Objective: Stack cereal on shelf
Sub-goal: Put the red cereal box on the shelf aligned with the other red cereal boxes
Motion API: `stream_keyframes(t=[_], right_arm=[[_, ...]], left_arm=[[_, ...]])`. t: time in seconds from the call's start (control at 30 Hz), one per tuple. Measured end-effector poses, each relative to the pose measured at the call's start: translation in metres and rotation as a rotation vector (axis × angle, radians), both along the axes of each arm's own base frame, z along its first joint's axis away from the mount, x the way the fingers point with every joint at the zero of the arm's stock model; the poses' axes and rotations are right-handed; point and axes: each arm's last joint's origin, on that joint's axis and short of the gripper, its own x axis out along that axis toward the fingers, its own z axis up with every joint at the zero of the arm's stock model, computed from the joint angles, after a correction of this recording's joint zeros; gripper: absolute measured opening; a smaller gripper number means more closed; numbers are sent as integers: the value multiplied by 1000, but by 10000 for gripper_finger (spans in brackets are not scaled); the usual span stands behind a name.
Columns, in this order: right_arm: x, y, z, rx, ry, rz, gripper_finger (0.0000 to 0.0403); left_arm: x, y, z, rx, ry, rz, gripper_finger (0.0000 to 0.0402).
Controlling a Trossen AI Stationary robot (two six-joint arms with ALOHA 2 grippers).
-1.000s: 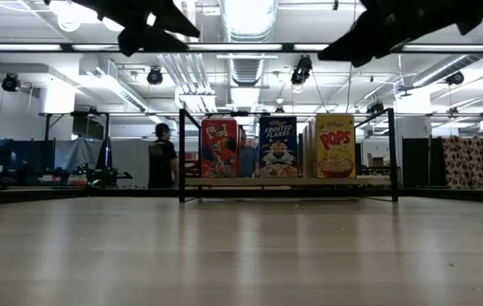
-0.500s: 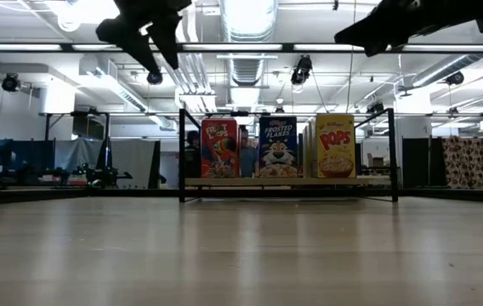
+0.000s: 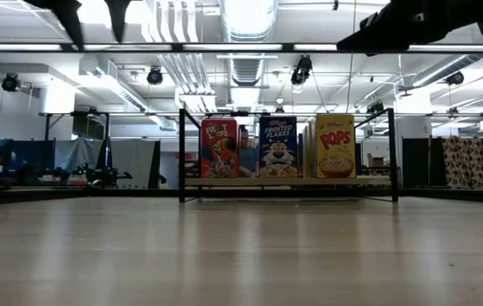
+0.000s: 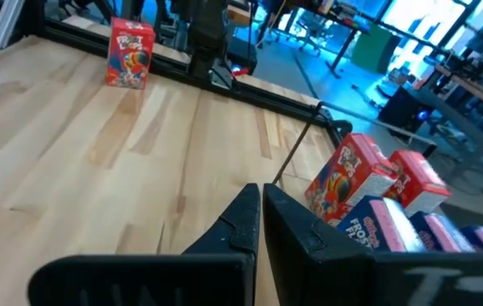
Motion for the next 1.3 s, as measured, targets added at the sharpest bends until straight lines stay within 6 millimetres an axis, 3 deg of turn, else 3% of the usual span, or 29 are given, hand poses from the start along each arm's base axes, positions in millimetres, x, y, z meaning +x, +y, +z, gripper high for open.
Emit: stream_keyframes(t=[0.23,0.47,0.6,0.73,0.9,1.3], right_arm=[[-1,0,4,-24,-33,5,9],[-1,0,6,-25,-55,5,9],[-1,0,6,-24,-55,5,9],[-1,0,6,-26,-54,5,9],[-1,0,6,-32,-54,6,9],[-1,0,6,-33,-53,6,9]], left_arm=[[-27,-52,-7,-56,44,115,236],[-50,-83,-10,-71,60,170,237],[-61,-95,-22,-95,128,207,253],[-73,-102,-40,-135,275,248,276],[-79,-104,-51,-104,308,265,298],[-85,-101,-70,-48,353,268,295]])
